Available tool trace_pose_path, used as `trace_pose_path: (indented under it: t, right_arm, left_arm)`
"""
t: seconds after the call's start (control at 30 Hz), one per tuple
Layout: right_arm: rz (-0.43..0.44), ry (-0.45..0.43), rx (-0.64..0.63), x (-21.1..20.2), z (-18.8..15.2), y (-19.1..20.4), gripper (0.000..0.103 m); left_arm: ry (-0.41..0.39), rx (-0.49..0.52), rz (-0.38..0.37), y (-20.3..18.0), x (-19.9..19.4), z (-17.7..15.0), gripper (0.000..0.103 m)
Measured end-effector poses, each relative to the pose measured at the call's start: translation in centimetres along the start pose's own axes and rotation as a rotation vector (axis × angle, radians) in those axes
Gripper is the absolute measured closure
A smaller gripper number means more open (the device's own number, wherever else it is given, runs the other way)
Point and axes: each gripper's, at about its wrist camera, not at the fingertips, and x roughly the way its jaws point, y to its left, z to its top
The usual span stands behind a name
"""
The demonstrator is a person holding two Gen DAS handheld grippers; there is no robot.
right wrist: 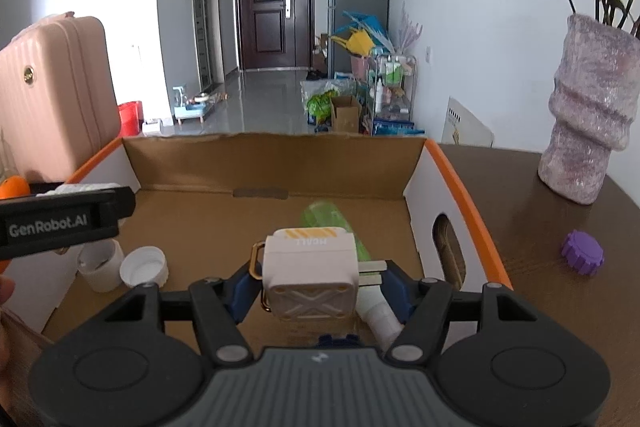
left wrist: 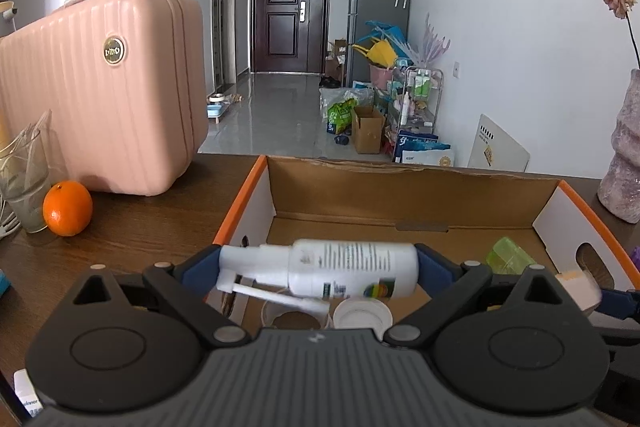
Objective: Organize rigid objects
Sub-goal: 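Open both tools dropping the spray bottle and cube into the box, then withdraw both tools from the box back over the table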
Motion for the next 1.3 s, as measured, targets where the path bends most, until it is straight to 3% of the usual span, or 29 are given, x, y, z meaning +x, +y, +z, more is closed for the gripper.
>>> trace_pose_path:
  t: [0.03,0.1,0.27,0.87,1.3]
  right_arm:
    - [0.006,-0.001,-0.002,-0.1,0.1,0.0,0.033]
    - [-0.004,-0.022,-0.006,-0.5,0.1,0.1,0.015]
    - [-0.003,-0.060,0.012,-1.2,0.3,-0.2,0.002]
    - [-0.006,-0.093,-0.004,-2.8,0.3,-0.4,0.002]
    - [-0.015,-0.146,-0.037,-6.6,-1.6,-1.1,0.002]
  left_arm:
    - [-0.001,-0.002,-0.001,0.0,0.0,0.0,0.000]
    - [-0.006,-0.003,0.000,0.0,-0.2,0.0,0.000]
    - [-0.020,-0.016,-0.005,0.3,-0.7,0.2,0.000]
    - [-0.039,-0.054,-0.010,0.8,-2.0,0.3,0.000]
    - [-0.115,-0.053,0.008,1.9,-6.9,-1.7,0.000]
